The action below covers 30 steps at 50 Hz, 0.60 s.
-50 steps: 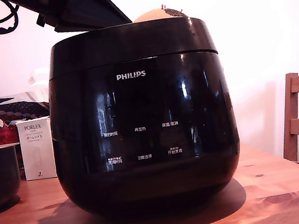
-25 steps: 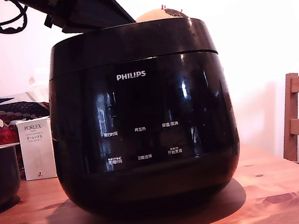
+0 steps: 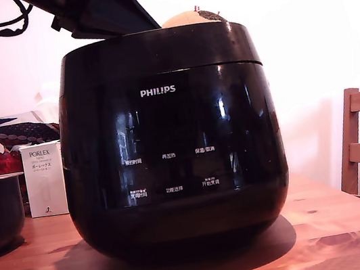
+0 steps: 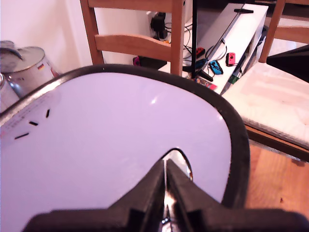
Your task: Open the rice cooker by pressing the large metal button on the top of its lid with medium force
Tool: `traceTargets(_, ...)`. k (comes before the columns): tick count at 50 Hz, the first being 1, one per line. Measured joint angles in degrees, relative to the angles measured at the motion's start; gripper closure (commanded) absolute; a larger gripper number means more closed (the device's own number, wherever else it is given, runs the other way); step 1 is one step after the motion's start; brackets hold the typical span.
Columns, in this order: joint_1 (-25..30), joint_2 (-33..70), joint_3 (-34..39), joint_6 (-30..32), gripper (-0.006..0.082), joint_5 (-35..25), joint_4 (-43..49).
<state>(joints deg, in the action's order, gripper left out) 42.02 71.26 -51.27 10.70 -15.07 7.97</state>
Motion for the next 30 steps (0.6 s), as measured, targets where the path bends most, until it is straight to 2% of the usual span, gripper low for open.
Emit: traceTargets(30,0.3,-0.7,-0.4,0.0,0.0788,1.3,2.4)
